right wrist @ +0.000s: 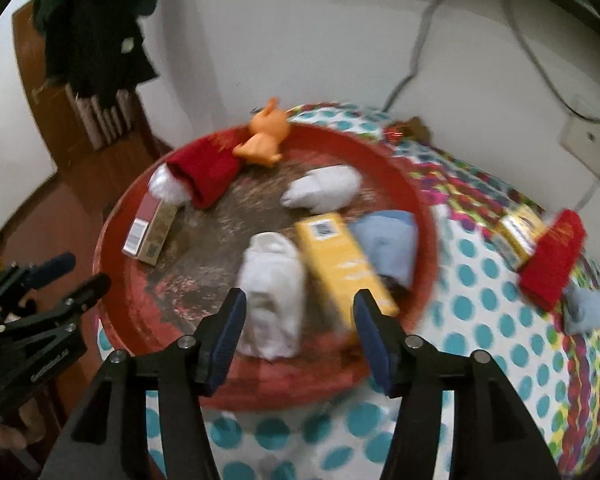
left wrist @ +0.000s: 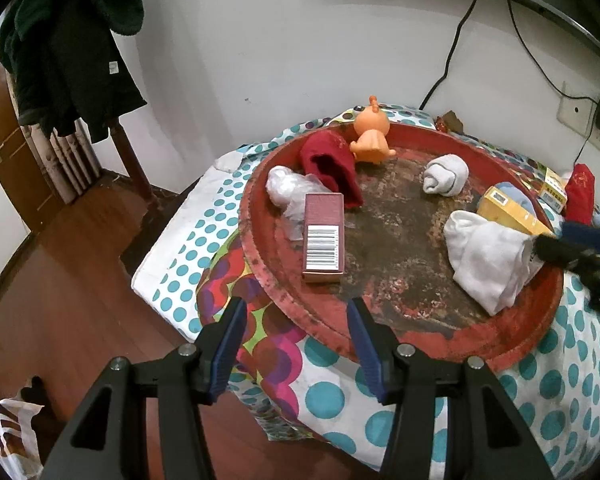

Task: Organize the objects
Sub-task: 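Grasp the light blue sock on the cloth with the right gripper, then grasp the red sock with the left gripper while the right gripper holds the blue sock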

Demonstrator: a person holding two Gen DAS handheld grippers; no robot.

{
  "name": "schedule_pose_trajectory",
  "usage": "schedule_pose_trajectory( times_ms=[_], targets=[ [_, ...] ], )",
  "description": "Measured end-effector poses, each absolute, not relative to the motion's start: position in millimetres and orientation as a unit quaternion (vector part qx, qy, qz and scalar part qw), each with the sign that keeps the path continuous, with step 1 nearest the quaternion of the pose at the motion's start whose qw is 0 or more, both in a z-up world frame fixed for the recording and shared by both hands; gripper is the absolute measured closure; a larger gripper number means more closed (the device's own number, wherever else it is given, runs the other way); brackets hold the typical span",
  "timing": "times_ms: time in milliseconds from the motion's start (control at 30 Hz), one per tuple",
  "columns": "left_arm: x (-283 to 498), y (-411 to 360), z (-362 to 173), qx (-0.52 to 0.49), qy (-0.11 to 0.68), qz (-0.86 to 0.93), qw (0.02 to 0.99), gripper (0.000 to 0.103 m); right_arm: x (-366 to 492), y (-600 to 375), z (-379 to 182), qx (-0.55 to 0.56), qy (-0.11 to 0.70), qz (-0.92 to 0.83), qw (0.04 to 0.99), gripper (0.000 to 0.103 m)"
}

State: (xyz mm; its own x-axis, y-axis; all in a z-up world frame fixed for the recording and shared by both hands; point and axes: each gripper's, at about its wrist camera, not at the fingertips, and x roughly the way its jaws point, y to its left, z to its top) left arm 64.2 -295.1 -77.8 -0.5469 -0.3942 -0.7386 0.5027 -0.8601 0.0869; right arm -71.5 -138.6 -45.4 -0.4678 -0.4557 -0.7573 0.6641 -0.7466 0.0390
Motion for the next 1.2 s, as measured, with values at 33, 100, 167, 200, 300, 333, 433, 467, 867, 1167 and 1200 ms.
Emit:
schedule_pose_trajectory(
  times_ms=[33, 100, 167, 200, 300, 333, 433, 467, 867, 1167, 1200],
  targets=[
    [64.0, -293.9, -78.1, 0.402, 0.065, -0.877, 0.255, 0.049, -73.2, -130.2, -43.2, 0.395, 0.126, -0.850, 0.325, 0.049],
    [62.8, -290.4, -79.4, 0.405, 0.057, -0.876, 0.257, 0.049, -80.6, -105.8, -38.1, 0.393, 0.110, -0.859, 0.309, 0.048],
    [61.8, -287.6, -80.5, 0.406, 0.052, -0.876, 0.254, 0.049, -88.9, -85.1, -35.8, 0.394, 0.101, -0.867, 0.287, 0.045],
    [61.6, -285.7, -80.7, 0.407, 0.049, -0.876, 0.254, 0.049, -94.7, -72.4, -35.1, 0.395, 0.094, -0.872, 0.273, 0.043],
    [61.7, -280.7, -79.1, 0.403, 0.041, -0.880, 0.249, 0.049, -116.8, -29.6, -37.1, 0.401, 0.070, -0.886, 0.221, 0.041],
    [61.6, -279.3, -78.8, 0.400, 0.038, -0.881, 0.248, 0.049, -124.0, -16.2, -38.4, 0.404, 0.063, -0.889, 0.204, 0.041],
    [60.1, -273.3, -80.7, 0.397, 0.021, -0.884, 0.248, 0.049, -146.8, 24.5, -44.4, 0.415, 0.048, -0.897, 0.146, 0.041],
    [59.3, -271.8, -81.6, 0.398, 0.018, -0.884, 0.244, 0.049, -155.2, 38.4, -47.3, 0.418, 0.041, -0.898, 0.130, 0.041],
    [59.9, -258.6, -88.4, 0.376, -0.012, -0.894, 0.244, 0.049, -240.0, 113.5, -85.3, 0.442, -0.056, -0.893, 0.069, 0.027],
    [50.9, -245.0, -66.5, 0.374, -0.007, -0.894, 0.247, 0.049, -276.9, 102.7, -105.0, 0.430, -0.039, -0.899, 0.069, 0.028],
    [48.5, -240.4, -62.2, 0.371, -0.013, -0.896, 0.245, 0.049, -278.4, 100.3, -105.3, 0.430, -0.030, -0.900, 0.070, 0.030]
  ],
)
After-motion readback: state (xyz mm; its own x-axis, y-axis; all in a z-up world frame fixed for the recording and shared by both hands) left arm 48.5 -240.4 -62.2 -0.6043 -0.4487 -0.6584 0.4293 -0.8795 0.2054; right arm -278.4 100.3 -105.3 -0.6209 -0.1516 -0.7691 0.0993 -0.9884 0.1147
